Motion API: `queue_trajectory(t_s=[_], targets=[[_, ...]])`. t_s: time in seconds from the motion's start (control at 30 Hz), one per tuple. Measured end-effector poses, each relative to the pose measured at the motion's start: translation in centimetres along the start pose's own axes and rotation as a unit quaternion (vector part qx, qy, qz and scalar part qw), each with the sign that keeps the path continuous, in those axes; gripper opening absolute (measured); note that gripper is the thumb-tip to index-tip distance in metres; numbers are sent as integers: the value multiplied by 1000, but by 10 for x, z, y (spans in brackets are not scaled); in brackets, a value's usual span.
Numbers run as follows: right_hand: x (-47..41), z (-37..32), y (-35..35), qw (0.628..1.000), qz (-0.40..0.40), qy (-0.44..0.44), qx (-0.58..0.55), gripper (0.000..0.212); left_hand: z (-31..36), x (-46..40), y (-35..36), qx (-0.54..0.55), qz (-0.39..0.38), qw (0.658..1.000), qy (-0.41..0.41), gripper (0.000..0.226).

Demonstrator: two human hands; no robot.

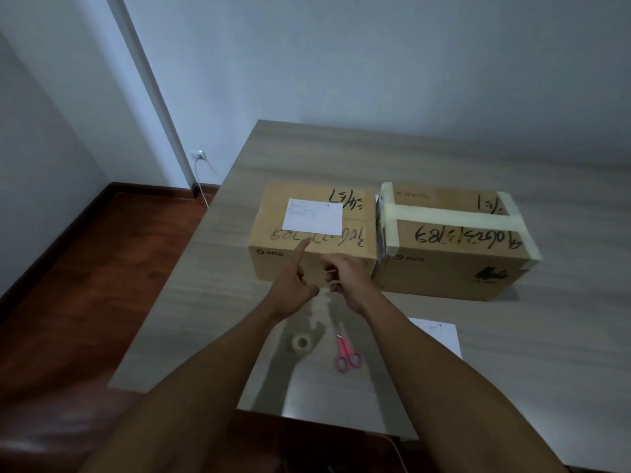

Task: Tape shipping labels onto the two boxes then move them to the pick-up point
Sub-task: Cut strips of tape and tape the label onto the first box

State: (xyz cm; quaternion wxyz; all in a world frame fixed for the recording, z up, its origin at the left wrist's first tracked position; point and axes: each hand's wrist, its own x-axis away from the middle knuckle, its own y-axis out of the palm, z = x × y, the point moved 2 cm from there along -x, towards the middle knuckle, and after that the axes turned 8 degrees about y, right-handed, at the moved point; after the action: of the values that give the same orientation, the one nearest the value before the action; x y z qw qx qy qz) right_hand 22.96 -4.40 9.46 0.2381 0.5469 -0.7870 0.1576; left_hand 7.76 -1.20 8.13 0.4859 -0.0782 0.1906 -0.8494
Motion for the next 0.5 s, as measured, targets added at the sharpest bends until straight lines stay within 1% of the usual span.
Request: queue_trajectory(t_s=[0.1,0.2,0.33,0.4,0.5], targets=[[5,-30,4,998,-16,-18,-51,33,24,-12,-7,14,9,1000,25,107],[9,-49,6,997,-29,-32,-65,36,38,-20,-11,19,16,999,44,106],[8,-61,8,997,-11,-60,-47,26,47,-25,-13,30,19,998,56,103],[8,-66,7,997,-5,-68,-37,17,52,-26,-12,28,23,997,67,102],[8,-70,3,997,2,-75,-25,10,53,-27,-13,3,45,997,70,101]])
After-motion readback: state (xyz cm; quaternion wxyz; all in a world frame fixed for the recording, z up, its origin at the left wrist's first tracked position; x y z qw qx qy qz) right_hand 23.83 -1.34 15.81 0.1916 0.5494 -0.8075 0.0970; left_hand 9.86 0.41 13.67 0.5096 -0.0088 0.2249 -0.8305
